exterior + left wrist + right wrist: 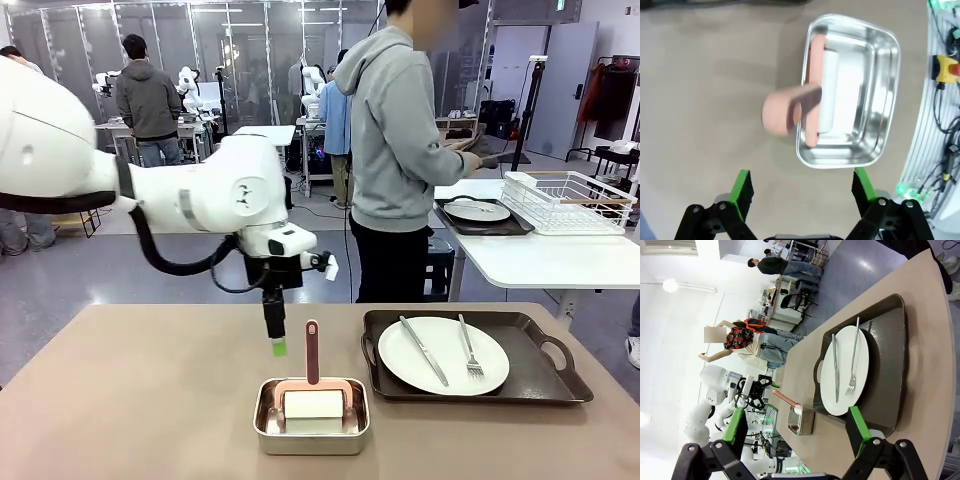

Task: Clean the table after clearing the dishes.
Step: When the left (or right) Handle tray is removed, use the left hand (or right hand) to clean the left (or right) side of the table with the Lint Roller.

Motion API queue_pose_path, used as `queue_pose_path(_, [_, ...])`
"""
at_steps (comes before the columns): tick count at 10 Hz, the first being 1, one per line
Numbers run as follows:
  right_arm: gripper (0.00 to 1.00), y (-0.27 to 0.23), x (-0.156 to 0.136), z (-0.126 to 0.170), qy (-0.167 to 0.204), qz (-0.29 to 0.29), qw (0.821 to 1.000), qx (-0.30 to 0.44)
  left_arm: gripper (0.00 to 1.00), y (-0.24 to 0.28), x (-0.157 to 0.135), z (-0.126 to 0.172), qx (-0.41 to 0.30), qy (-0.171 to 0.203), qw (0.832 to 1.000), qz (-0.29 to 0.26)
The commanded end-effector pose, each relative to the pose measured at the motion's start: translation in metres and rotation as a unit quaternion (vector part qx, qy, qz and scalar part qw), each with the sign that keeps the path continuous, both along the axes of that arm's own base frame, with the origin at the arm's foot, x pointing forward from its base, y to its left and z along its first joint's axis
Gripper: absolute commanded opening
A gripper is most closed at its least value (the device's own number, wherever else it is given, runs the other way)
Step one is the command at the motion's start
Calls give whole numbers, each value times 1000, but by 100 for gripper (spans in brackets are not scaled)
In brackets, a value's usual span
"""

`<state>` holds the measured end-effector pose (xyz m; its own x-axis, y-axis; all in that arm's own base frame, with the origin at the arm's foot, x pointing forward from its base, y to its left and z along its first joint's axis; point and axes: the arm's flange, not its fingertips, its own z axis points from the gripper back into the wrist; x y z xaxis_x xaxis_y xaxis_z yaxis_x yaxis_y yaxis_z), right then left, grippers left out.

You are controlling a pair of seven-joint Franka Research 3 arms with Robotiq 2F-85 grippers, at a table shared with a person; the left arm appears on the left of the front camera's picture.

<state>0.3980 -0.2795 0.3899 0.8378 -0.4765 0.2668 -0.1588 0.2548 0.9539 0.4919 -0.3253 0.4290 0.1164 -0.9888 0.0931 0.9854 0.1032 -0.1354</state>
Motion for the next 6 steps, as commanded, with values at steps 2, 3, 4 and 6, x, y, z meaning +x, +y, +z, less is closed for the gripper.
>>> queue_pose_path(2, [100, 1, -3, 3, -1, 5, 1000, -2, 100, -26, 17, 4, 26, 26, 999, -9])
queue_pose_path(3, [100, 1, -3, 3, -1, 5, 1000, -2, 100, -31, 22, -2, 29, 33, 999, -12])
queue_pose_path(4, [100, 1, -3, 3, -1, 5, 1000, -2, 100, -36, 23, -3, 29, 42, 999, -19])
queue_pose_path(6, [100, 1, -3, 3, -1, 5, 1000, -2, 100, -42, 27, -4, 31, 47, 998, -20])
